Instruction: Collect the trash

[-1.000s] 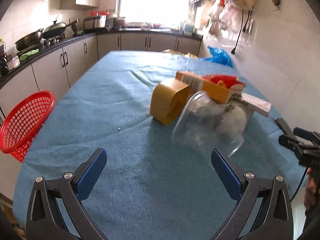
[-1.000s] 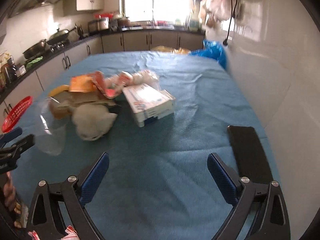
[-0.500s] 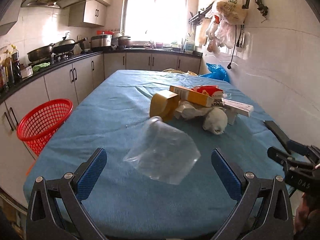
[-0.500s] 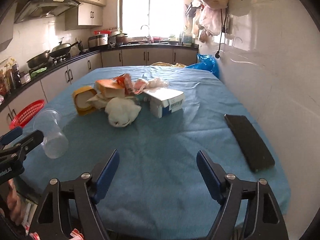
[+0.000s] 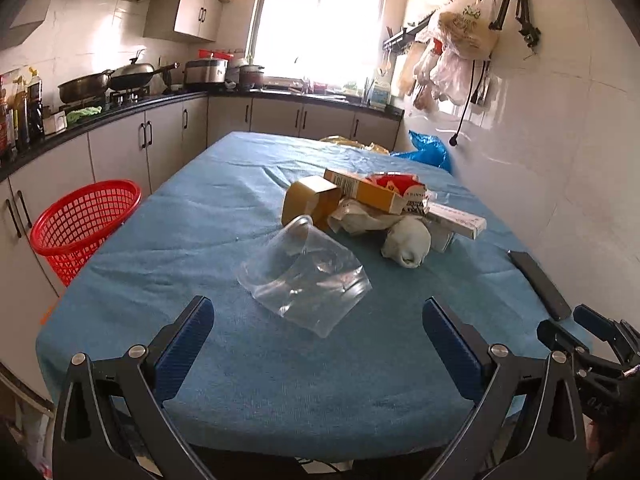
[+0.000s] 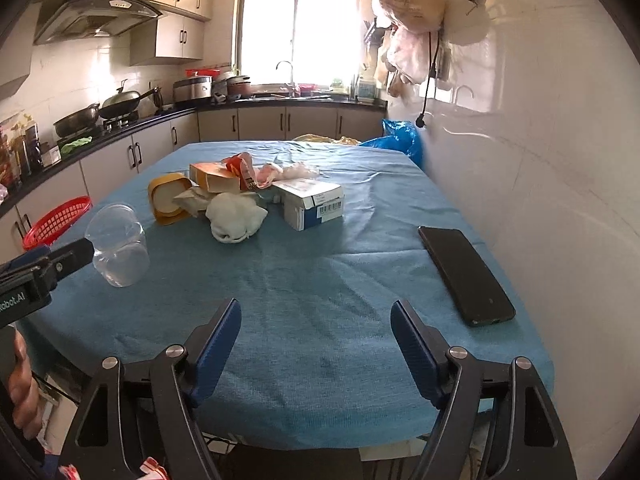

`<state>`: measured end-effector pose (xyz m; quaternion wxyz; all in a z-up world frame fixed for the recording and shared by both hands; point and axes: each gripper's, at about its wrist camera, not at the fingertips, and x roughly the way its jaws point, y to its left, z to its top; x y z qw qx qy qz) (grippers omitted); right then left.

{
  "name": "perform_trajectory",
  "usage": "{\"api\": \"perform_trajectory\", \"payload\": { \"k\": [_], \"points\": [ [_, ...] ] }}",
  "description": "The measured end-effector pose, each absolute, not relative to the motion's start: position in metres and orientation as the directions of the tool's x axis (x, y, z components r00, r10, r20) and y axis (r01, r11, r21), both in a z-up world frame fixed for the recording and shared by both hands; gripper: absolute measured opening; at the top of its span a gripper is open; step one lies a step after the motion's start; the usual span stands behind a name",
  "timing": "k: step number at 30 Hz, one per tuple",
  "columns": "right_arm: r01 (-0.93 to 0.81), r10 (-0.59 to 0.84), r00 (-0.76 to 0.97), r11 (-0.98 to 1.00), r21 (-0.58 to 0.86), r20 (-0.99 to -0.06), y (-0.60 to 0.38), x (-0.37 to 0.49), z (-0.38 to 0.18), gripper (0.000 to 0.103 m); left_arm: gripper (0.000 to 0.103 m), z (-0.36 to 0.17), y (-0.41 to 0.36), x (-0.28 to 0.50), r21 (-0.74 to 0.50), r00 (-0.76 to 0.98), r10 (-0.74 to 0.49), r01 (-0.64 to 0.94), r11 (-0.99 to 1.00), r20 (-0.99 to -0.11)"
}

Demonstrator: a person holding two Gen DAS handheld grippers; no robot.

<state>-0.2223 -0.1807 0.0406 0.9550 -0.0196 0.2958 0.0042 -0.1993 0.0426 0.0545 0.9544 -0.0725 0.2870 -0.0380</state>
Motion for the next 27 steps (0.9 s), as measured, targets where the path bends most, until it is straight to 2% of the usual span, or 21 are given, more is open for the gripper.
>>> {"api": "perform_trajectory", "payload": {
  "k": [27],
  "points": [
    [-0.039, 0.007, 0.812, 0.998, -0.043, -0.584, -0.1738, -0.2200, 0.0339, 0.081, 0.103, 0.0515, 0.0503, -0.1982, -0.175, 0.812, -0.120, 0.022, 0.984, -0.571]
  ]
}}
